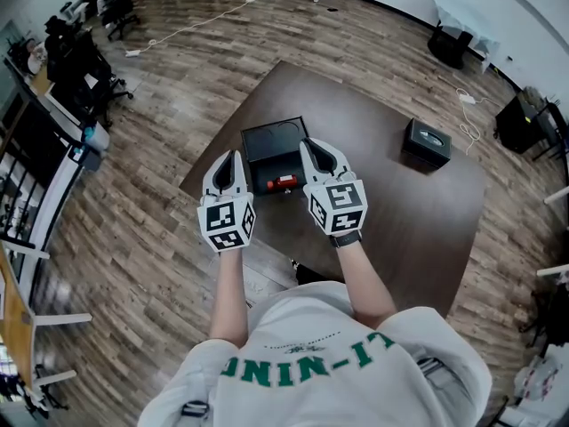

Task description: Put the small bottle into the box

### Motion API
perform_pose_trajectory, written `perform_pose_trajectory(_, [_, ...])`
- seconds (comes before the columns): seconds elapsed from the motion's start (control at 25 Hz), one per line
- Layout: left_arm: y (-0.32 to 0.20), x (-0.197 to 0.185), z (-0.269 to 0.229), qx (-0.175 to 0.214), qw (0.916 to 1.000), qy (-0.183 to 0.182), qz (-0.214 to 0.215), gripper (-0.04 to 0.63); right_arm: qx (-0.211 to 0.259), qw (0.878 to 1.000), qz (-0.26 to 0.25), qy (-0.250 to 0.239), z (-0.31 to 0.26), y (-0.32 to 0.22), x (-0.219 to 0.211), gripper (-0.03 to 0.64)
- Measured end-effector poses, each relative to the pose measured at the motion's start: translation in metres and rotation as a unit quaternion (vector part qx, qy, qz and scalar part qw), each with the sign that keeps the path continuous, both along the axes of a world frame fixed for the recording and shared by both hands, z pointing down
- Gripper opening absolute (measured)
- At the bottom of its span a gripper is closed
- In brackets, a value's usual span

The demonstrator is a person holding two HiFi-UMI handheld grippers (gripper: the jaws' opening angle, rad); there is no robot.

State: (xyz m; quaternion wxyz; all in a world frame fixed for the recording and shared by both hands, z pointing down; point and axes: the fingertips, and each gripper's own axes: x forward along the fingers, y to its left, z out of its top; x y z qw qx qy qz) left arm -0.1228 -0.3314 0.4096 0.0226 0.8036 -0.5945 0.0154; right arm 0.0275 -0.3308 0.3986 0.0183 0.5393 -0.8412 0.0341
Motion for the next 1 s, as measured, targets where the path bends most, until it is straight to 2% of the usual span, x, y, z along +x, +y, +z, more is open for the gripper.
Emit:
perform_pose_trajectory(0.44, [0.006,0.004,-0.003,0.004,1.0,-0.004,-0.001,0.011,-0.007,1.0,0.01,0.015,0.005,0.009,-0.003,0.015])
perform_pose_trajectory(1.0, [-0.001,0.019,-0.001,0.024,0.9994,-0.024,0.002,0.012,-0.005,1.0,0.008,0.005,0.01,0.005,0.005,0.015])
